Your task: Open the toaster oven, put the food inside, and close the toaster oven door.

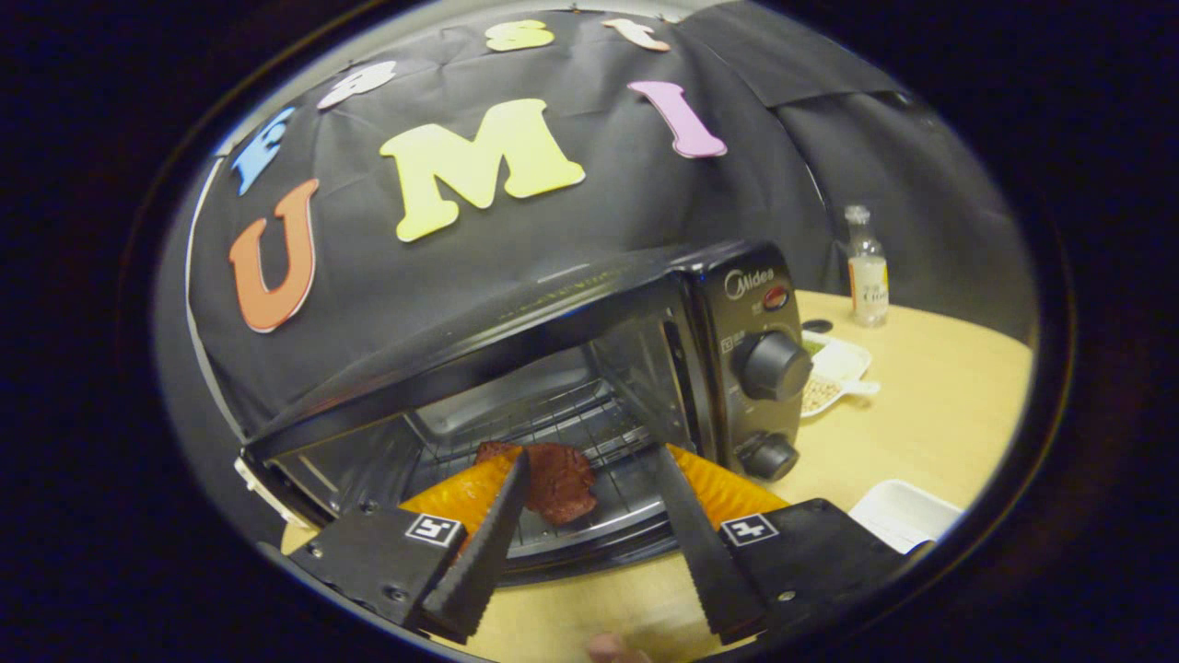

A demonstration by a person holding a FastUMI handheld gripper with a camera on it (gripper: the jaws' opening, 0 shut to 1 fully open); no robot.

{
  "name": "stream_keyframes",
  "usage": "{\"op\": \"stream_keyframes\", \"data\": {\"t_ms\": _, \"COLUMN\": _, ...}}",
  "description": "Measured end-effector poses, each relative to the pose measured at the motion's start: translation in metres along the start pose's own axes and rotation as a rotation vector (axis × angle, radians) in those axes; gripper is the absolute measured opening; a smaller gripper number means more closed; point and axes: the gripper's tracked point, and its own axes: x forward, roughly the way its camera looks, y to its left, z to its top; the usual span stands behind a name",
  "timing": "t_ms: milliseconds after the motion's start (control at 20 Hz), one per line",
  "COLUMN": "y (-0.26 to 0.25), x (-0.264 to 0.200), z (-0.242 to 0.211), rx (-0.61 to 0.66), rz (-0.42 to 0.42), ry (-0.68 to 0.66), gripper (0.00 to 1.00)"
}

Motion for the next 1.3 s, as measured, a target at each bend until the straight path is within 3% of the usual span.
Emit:
{"op": "stream_keyframes", "data": {"t_ms": 50, "y": 0.002, "x": -0.011, "z": 0.001, "rx": -0.033, "rz": 0.012, "ry": -0.010, "gripper": 0.94}}
{"op": "stream_keyframes", "data": {"t_ms": 350, "y": -0.005, "x": -0.089, "z": -0.024, "rx": -0.155, "rz": 0.021, "ry": -0.002, "gripper": 0.97}}
{"op": "stream_keyframes", "data": {"t_ms": 650, "y": -0.002, "x": -0.145, "z": -0.093, "rx": -0.242, "rz": 0.086, "ry": 0.136, "gripper": 0.98}}
{"op": "stream_keyframes", "data": {"t_ms": 1100, "y": -0.009, "x": -0.163, "z": -0.149, "rx": -0.284, "rz": 0.117, "ry": 0.270, "gripper": 0.98}}
{"op": "stream_keyframes", "data": {"t_ms": 1300, "y": -0.014, "x": -0.158, "z": -0.160, "rx": -0.297, "rz": 0.092, "ry": 0.344, "gripper": 0.98}}
